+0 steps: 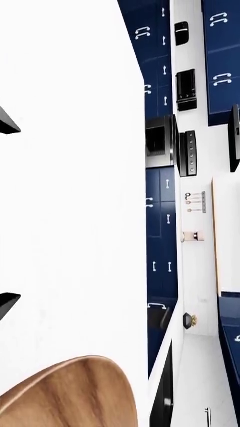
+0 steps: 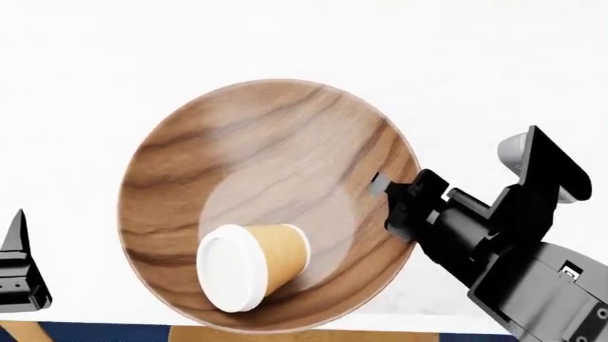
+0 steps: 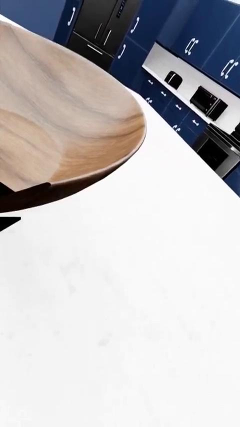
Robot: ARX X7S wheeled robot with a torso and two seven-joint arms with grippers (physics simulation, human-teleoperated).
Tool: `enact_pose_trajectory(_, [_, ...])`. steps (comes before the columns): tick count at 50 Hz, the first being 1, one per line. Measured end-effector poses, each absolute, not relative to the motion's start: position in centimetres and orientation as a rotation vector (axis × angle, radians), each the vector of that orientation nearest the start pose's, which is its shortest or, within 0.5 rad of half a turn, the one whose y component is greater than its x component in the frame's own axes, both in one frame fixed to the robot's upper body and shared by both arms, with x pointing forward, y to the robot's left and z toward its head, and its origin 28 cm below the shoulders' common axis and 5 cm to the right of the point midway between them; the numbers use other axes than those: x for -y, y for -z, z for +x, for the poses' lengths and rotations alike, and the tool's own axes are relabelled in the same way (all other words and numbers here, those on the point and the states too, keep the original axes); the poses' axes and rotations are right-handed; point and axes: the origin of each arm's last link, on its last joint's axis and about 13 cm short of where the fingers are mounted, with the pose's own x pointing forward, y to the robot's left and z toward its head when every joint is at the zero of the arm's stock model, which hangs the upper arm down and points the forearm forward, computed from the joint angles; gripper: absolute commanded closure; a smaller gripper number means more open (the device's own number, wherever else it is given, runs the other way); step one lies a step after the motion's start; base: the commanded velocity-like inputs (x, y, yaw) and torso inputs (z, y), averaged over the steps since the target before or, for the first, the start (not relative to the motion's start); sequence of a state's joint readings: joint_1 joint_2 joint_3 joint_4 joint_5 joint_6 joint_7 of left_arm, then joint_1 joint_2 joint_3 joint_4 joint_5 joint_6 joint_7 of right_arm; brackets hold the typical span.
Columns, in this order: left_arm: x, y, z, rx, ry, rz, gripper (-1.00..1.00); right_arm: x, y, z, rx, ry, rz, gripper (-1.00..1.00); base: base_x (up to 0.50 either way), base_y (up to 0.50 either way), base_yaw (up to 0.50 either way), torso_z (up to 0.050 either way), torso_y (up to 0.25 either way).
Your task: Place the cup inside the bowl on the dining table and move the bowl to any counter.
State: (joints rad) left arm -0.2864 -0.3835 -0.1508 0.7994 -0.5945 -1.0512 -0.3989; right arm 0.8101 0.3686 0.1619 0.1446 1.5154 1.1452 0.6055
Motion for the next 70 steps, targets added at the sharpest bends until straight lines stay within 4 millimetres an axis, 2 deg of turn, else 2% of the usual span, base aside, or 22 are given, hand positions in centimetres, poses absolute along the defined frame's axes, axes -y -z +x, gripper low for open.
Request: enact_pose_trajectory(70, [-25.58, -17.10, 20.36, 0.015, -0.126, 0.046, -1.00, 14.94, -20.71, 30.01, -0.443, -0.288, 0.674, 1.00, 0.00, 0.50, 0.00, 0.000, 0.000])
